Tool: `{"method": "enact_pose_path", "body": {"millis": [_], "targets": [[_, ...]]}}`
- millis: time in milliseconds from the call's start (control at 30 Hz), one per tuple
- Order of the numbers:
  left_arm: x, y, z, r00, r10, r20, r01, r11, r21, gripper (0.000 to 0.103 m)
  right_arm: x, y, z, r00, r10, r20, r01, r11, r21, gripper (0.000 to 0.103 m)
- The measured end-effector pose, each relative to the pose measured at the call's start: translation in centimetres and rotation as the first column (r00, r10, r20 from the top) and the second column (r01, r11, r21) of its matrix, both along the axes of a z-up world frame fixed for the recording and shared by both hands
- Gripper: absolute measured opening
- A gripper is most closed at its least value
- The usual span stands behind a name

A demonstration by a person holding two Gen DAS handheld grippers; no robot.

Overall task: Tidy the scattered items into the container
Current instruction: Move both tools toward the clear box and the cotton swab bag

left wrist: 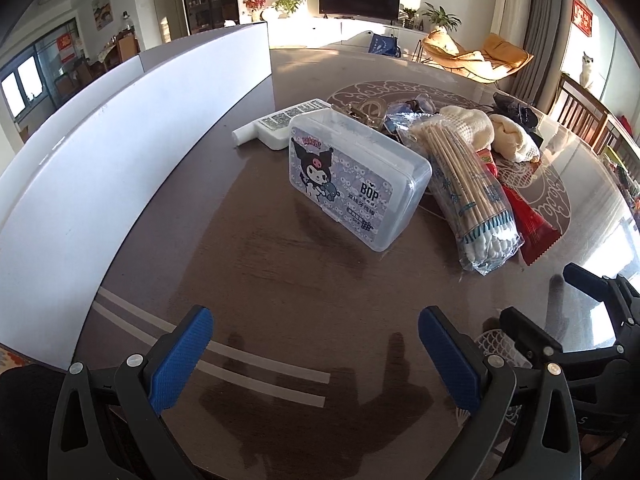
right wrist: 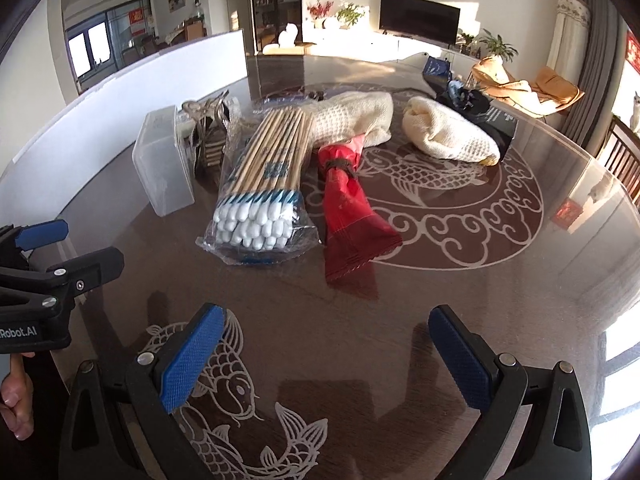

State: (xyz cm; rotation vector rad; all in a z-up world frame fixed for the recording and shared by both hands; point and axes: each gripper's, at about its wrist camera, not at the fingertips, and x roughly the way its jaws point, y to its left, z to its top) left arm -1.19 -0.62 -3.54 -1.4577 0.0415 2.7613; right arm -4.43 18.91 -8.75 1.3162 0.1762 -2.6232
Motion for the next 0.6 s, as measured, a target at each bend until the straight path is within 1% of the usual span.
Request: {"method": "enact_pose_path", "body": {"millis": [67, 133, 233, 367, 500, 600], "targets": [[0.0, 0.3, -0.1, 1.0, -0.001, -0.004, 0.001, 1.0, -0.024, 0.103, 0.0, -0.1, -0.1, 1.0, 0.004, -0.002, -0.004, 1.0, -0.003, 0.103], [0.0, 0.5, 0.0, 1.0, -0.005, -0.002, 0.005, 1.0, -0.027, 0.103, 0.0, -0.2, -0.2, 1.0, 0.005, 0.0, -0.005, 1.0, -0.003, 0.103], [0.2, 0.5, 0.3, 1.0, -0.01, 0.0, 0.01, 1.0, -0.012, 0.103, -0.2, -0.4, -0.2, 1.0, 0.022, 0.003, -0.022, 1.0, -0.004, 0.103], [0.1, 0.3, 0.4, 1.0, -0.005, 0.009, 0.005, 1.0, 0.012, 0.103, -0.9, -1.5, -0.3, 0.995, 0.097, 0.005, -0.097, 0.995, -0.001, 0.103], [-0.1, -0.1, 0.3, 1.0, 0.007, 0.019, -0.008, 0.999, 0.043, 0.103, -2.7, -2.6, -0.3, 0.991, 0.131, 0.023, -0.131, 0.991, 0.005, 0.103], [-0.3, -0.8, 0.4, 0.999, 0.03, 0.019, -0.031, 0.996, 0.083, 0.103, -4.4, -3.2, -0.3, 0.989, 0.149, 0.024, -0.149, 0.989, 0.005, 0.103]]}}
